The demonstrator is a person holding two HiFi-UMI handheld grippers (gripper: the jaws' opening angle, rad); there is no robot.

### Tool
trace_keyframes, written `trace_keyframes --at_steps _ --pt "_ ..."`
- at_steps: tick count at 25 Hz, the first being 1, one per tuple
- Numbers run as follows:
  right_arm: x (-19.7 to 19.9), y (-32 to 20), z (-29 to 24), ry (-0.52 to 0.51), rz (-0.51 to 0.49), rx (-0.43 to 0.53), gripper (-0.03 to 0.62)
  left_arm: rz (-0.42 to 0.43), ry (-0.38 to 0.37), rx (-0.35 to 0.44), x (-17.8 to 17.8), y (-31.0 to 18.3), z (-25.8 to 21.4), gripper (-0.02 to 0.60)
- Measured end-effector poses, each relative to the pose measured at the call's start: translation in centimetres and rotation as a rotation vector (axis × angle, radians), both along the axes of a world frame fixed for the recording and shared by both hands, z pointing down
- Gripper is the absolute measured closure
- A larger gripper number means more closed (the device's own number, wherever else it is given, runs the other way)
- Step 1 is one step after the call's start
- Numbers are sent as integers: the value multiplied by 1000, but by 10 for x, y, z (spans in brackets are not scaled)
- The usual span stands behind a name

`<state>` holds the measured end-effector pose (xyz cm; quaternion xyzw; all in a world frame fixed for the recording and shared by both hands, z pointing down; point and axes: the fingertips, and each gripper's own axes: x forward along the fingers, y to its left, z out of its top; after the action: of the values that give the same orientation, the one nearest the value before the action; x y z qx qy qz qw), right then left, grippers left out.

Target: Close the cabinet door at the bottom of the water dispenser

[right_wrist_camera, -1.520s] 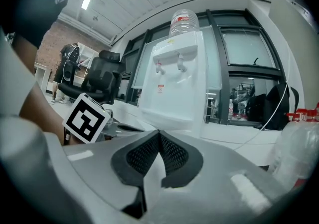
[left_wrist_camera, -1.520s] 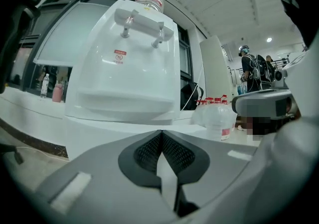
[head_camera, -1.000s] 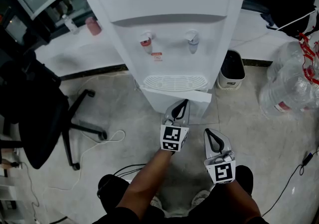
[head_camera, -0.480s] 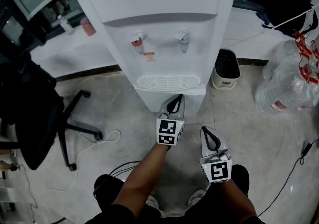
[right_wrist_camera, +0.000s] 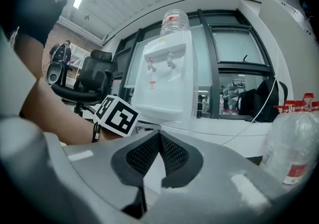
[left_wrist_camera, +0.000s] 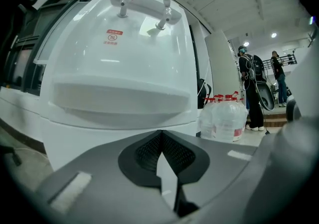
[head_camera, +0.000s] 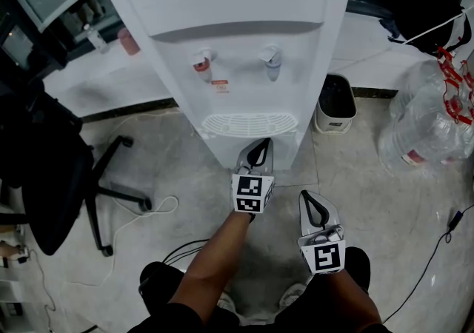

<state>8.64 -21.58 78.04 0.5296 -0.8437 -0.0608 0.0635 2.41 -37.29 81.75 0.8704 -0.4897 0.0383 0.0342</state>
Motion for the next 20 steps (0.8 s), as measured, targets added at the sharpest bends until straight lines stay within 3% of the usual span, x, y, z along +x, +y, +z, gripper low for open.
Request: trace_keyframes --at_steps 12,20 --pt "-15 -3 -1 26 -23 4 591 13 27 -16 -11 25 -2 563" --pt "-21 -4 -18 -46 -14 -20 591 25 87 6 -22 63 -27 563"
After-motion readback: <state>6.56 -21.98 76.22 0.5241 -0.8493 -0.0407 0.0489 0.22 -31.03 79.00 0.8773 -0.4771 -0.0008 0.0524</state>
